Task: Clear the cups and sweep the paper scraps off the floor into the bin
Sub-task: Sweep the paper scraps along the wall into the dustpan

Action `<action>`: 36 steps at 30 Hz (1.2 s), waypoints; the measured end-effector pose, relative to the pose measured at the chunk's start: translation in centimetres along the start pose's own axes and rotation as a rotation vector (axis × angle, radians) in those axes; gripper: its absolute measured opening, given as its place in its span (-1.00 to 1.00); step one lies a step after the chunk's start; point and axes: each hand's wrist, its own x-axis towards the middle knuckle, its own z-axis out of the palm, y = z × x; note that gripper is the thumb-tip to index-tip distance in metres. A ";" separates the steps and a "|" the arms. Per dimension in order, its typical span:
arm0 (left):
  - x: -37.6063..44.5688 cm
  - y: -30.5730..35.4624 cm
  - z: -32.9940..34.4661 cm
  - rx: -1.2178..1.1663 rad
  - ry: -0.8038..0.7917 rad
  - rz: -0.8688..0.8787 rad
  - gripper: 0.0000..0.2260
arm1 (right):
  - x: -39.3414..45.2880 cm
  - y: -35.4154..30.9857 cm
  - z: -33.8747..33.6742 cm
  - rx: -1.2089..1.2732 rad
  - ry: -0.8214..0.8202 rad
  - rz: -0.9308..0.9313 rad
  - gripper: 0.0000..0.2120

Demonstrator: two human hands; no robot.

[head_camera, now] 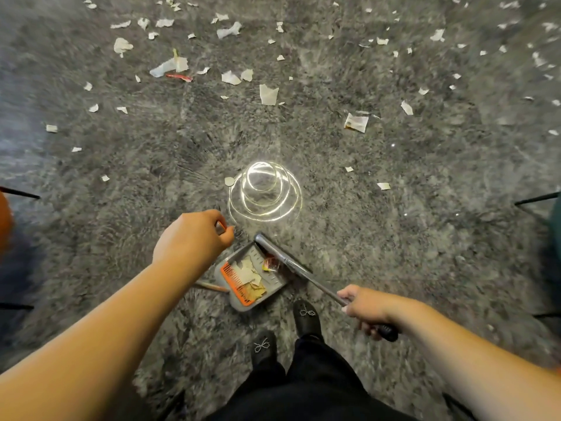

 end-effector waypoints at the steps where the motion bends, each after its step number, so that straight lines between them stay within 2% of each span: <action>1: -0.1 -0.3 0.0 0.003 0.009 0.002 -0.81 | -0.2 -0.3 0.8 0.029 -0.017 -0.007 -0.73; 8: -1.5 -3.0 0.1 -0.025 0.017 -0.015 -0.82 | -2.0 -1.4 4.0 0.266 -0.088 -0.034 -0.76; 18: -2.8 -3.4 0.7 -0.008 0.020 0.006 -0.81 | -3.5 1.2 4.2 0.445 0.054 -0.055 -0.66; 25: -2.8 -3.3 0.6 -0.003 0.014 0.002 -0.82 | -1.3 0.4 4.2 0.423 0.044 0.006 -0.54; 30: -2.8 -3.4 0.6 -0.006 0.017 0.007 -0.80 | 0.9 -0.3 4.1 0.302 0.186 0.070 -0.44; 34: -2.7 -3.7 0.5 -0.013 0.012 0.007 -0.80 | 1.7 -0.6 4.3 0.160 0.209 0.061 -0.54; 36: -2.7 -3.6 0.5 -0.004 0.015 0.006 -0.80 | 1.3 -1.1 4.4 0.116 0.191 0.036 -0.53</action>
